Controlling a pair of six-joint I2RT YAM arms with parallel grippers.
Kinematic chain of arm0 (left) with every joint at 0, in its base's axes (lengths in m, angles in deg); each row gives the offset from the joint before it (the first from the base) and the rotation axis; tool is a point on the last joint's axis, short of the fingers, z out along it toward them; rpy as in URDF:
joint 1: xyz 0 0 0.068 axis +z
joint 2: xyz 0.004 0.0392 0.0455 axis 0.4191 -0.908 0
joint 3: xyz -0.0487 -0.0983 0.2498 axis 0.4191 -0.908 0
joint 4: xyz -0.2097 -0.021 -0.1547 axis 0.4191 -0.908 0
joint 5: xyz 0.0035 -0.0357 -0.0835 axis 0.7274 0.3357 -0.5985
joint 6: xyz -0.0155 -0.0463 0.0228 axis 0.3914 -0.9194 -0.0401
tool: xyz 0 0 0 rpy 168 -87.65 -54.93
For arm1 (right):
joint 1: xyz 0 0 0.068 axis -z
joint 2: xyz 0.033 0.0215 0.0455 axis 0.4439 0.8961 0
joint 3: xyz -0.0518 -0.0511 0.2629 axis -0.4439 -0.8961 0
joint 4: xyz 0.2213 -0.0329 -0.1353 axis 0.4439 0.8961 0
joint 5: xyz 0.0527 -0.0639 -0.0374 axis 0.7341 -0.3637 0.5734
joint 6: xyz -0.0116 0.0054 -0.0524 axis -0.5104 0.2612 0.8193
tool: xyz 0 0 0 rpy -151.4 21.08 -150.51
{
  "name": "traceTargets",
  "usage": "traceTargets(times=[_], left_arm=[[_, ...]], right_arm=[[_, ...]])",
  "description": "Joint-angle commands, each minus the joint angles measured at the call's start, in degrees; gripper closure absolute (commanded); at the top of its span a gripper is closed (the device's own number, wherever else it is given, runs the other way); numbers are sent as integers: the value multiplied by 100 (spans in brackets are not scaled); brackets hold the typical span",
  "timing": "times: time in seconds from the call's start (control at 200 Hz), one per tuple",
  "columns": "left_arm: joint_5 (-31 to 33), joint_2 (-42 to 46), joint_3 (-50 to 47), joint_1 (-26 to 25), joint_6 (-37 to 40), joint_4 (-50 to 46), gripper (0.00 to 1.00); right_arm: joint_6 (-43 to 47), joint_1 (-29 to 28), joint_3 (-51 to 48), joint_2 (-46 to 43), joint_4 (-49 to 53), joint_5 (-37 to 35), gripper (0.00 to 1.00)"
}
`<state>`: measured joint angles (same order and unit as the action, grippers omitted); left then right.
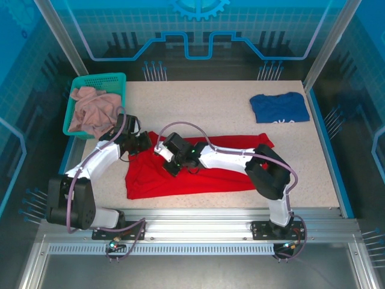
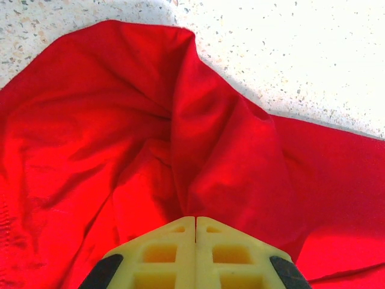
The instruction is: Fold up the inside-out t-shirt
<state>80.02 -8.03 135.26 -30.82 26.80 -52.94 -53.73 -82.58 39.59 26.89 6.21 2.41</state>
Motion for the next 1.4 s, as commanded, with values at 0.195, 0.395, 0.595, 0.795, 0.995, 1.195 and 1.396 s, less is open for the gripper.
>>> traceTargets(times=[0.195,0.395,0.595,0.795,0.995,1.195,1.396], left_arm=[[245,-23,-238,43,39,-183,100],[445,-39,-514,42,25,-146,100],[653,-170,-712,42,9,36,99],[742,-559,-737,42,26,314,95],[1005,-669,-590,42,25,475,79],[1033,-428,-388,64,-23,716,51],[532,-983,102,295,58,915,44]], right_arm=[[205,34,-363,-355,234,478,100],[215,111,-450,-387,189,604,100],[243,162,-465,-370,190,742,100],[194,185,-395,-264,261,686,100],[200,233,-302,-145,520,688,90],[102,437,-452,-583,325,1461,73],[-129,641,-575,-660,-83,1884,66]])
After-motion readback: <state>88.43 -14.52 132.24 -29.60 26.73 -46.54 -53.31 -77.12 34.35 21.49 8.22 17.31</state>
